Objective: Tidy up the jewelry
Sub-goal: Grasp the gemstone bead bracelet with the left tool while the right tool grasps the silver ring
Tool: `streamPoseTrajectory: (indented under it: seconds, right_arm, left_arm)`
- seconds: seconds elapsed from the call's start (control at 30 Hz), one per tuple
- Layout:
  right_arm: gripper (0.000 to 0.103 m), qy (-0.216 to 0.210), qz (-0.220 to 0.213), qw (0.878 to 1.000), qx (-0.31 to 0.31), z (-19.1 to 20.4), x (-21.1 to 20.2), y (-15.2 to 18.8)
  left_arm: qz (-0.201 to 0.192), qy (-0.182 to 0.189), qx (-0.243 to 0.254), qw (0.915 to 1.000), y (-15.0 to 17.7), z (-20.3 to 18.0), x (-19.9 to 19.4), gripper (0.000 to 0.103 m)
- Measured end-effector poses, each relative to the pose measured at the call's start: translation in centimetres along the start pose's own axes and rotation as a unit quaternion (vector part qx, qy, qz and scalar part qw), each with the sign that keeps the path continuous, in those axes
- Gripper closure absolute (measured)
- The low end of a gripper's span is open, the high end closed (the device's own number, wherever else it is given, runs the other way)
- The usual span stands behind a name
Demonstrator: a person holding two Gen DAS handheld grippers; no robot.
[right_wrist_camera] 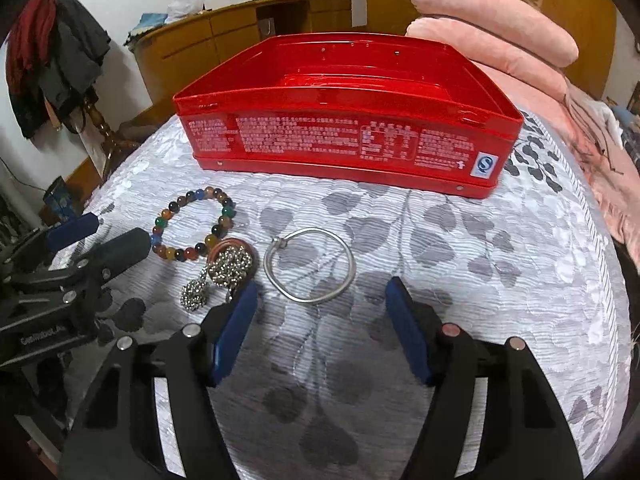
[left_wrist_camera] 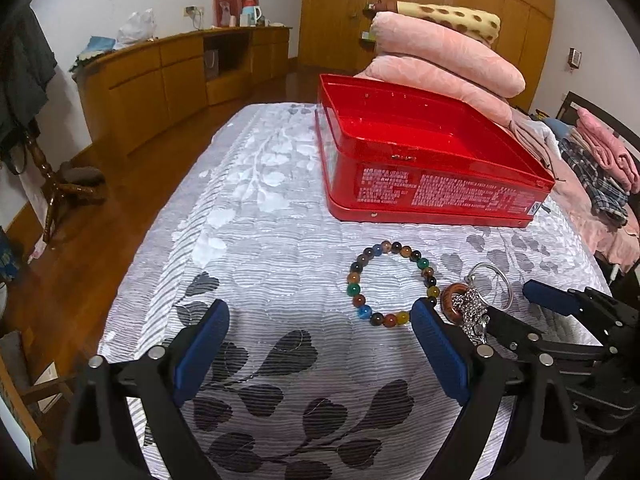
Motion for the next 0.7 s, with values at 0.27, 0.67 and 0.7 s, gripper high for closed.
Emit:
streamPoseTrajectory:
  seconds: [0.27,0.67,0.7]
  right_arm:
    - [0.061,0.008,-0.003,1.0,0.004,-0.1,0.2,-0.5]
    - [0.083,-0.008,-0.009,0.999,0.034,-2.5,-0.6,0.6]
    - [0.083,-0.009,-0.009,0.999,0.035,-2.6,-0.6,0.7]
  left_arm:
    - [0.003,0.003,0.007,1.0,0.1,-0.4,0.2,0.013]
    - [0.027,0.016,0.028,0.9991,0.5,-1.7,1.1,0.013]
    - [0.033,0.016,0.027,0.9989,0.5,-1.8,1.4,0.013]
Point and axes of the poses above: each gripper's, at about its wrist camera, not at the fingertips, and x roughly the way its jaws point, z to its left, y to its underside, the point moved 3 cm from there along x, roughly the way its jaws point, and after that the axes turned 10 degrees about -x, right-handed, at the moved point
